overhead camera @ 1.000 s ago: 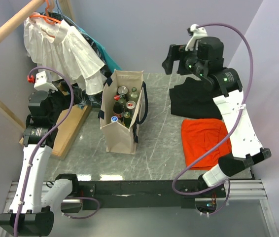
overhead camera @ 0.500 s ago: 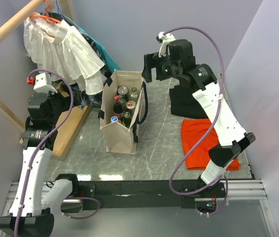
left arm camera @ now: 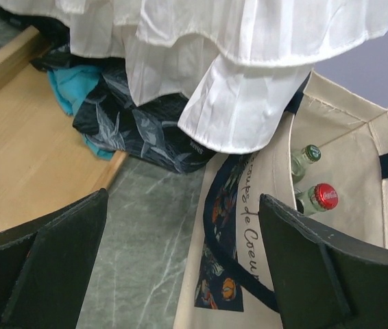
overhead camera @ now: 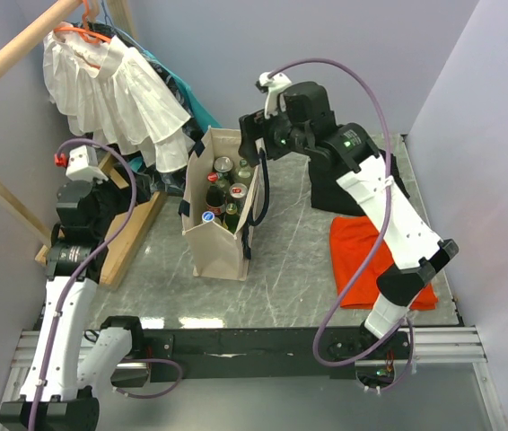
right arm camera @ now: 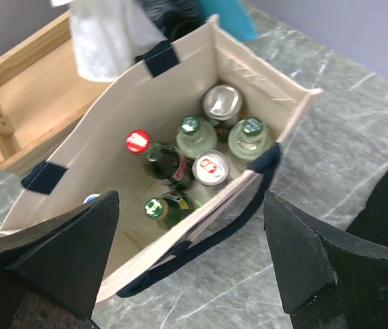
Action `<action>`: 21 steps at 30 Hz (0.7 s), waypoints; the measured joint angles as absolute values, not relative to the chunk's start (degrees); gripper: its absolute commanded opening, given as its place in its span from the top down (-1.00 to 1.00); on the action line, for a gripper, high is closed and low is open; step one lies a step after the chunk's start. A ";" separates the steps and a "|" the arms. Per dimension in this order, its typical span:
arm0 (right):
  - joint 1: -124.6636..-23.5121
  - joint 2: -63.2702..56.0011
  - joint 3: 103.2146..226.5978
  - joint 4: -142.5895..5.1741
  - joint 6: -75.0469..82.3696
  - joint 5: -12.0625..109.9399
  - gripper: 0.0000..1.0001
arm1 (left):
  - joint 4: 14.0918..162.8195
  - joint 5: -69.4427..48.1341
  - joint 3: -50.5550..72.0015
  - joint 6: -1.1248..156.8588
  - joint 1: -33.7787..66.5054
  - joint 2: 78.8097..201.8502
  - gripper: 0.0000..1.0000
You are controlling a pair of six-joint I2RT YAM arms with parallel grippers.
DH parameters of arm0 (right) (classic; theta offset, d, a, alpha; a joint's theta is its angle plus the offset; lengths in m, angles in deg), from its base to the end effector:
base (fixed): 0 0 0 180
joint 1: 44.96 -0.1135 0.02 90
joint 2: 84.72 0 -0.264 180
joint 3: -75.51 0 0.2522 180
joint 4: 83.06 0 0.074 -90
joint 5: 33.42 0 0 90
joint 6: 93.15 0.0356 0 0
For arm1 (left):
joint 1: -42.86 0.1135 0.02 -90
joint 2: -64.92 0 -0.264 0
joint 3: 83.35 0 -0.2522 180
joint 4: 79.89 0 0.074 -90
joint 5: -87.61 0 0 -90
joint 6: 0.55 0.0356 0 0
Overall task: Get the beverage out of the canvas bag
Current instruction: Take out the drink from the canvas bag.
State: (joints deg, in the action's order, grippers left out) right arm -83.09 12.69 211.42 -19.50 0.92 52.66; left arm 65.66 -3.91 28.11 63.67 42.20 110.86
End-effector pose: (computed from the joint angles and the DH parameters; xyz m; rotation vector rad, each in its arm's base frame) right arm 0.2743 0.2184 0.4859 -0.6424 1.9451 0.5345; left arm 0.1765 -0.0030 0.3776 -0.3707 1.7526 -0.3558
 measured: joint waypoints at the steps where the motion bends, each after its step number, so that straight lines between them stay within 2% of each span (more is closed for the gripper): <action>1: -83.57 12.86 211.42 -19.50 0.77 52.68 -0.80 | 65.84 -3.91 28.89 63.38 42.20 110.33 -0.93; 11: -87.99 16.95 210.46 -20.16 -0.17 53.55 -0.79 | 65.86 -3.47 33.18 61.09 42.20 109.81 -0.93; 21: -88.34 21.28 210.33 -20.84 -0.06 53.64 -0.79 | 65.95 -3.43 33.27 61.09 42.17 109.39 -0.93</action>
State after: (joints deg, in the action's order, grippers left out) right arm -88.34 21.28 210.33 -20.84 -0.06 53.64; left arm 65.95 -3.43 33.27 61.09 42.17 109.39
